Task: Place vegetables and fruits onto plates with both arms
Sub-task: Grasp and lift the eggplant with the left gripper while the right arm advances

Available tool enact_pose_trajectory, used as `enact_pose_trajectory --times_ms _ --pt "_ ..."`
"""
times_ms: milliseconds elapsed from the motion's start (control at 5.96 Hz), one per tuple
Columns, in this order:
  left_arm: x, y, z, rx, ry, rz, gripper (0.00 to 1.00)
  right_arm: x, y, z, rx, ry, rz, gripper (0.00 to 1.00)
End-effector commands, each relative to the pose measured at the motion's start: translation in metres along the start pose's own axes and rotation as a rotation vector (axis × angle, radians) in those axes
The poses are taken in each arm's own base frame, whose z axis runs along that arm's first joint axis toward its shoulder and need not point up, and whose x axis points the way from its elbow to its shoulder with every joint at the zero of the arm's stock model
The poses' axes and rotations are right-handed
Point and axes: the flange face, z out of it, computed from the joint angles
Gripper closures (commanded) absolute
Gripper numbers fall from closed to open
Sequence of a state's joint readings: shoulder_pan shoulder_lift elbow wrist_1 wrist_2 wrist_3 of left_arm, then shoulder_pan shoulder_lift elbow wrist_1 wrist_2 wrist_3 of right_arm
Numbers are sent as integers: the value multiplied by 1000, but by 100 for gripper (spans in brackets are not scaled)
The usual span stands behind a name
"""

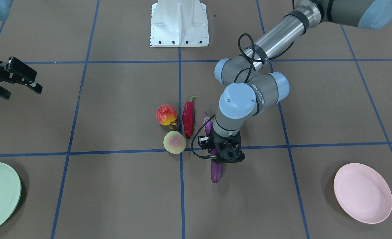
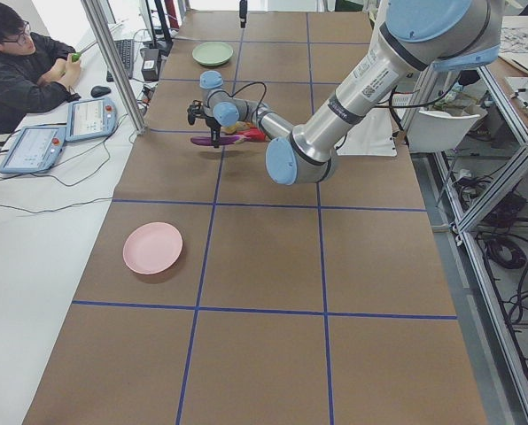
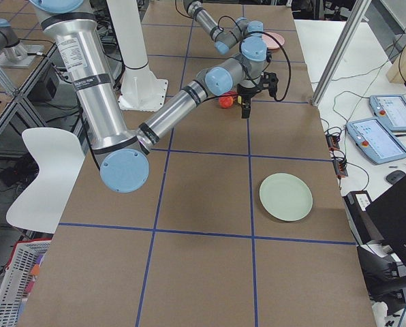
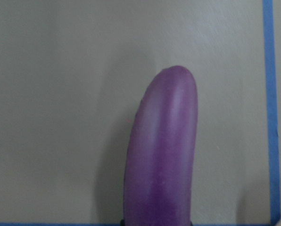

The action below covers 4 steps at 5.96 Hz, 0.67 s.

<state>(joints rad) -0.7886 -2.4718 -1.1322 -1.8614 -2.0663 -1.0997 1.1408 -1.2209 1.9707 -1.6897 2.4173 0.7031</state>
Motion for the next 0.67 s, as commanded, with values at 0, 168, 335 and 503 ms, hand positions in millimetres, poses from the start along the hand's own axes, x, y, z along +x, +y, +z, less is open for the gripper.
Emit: enact_pose_trajectory --times_ms 0,168,335,503 --pt "-61 -48 -46 -4 -62 -32 100 -62 -2 27 -30 -13 -33 0" --pt "-103 -69 -63 -5 -112 -1 100 -100 -6 48 -22 10 -12 0" --pt "-142 -93 -81 5 -145 31 100 -134 -3 73 -11 42 -17 0" --pt "-175 -116 -94 9 -174 58 100 -169 -2 101 3 78 2 0"
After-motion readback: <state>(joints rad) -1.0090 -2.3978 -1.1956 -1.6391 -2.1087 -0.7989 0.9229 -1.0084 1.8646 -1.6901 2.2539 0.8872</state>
